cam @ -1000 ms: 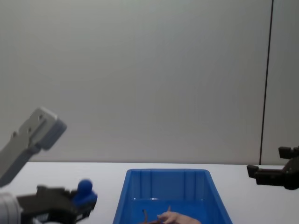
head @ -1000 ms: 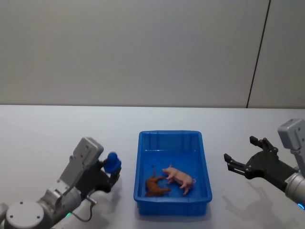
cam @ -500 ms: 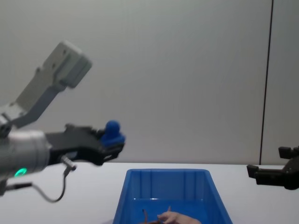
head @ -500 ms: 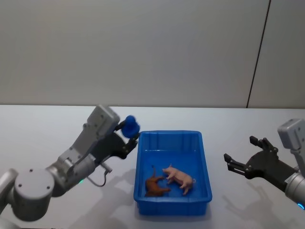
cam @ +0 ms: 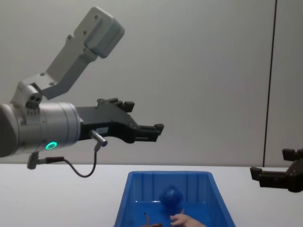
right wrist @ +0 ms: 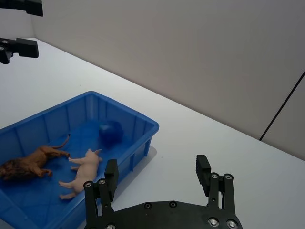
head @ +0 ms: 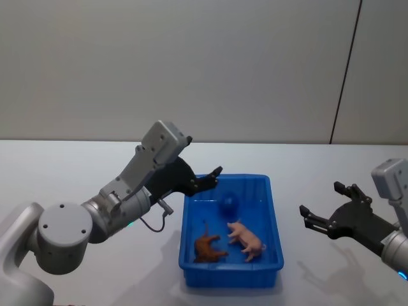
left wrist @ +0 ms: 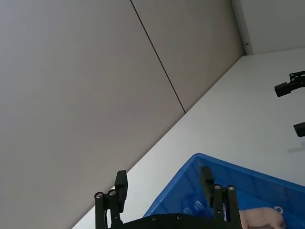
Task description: Pick up the two dolls from the table and place them into the box.
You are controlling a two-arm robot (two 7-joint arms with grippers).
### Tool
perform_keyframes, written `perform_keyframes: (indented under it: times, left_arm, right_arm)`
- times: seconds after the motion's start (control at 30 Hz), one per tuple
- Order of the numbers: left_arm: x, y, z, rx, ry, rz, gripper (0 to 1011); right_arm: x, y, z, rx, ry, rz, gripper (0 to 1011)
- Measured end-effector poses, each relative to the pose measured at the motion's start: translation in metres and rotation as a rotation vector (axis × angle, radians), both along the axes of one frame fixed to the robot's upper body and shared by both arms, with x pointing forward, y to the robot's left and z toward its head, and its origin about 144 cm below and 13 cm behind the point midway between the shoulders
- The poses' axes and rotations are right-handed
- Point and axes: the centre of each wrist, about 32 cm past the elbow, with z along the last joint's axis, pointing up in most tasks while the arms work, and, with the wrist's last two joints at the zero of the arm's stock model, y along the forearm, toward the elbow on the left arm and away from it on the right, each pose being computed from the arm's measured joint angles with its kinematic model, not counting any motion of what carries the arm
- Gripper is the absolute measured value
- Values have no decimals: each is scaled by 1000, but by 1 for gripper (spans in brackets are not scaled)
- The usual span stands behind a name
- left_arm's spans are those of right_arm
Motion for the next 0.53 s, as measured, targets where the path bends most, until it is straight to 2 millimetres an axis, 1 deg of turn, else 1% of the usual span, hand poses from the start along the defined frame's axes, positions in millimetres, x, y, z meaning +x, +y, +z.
perform_keyframes:
  times: [0.13, 0.53]
  left_arm:
    - [-3, -3, 3, -5, -13, 0, 1001]
    - [-13, -4, 7, -26, -43, 22, 1001]
  right_arm:
    - [0, 0, 0, 0, 0, 0, 1001]
    - [0, 0, 0, 0, 0, 0, 1001]
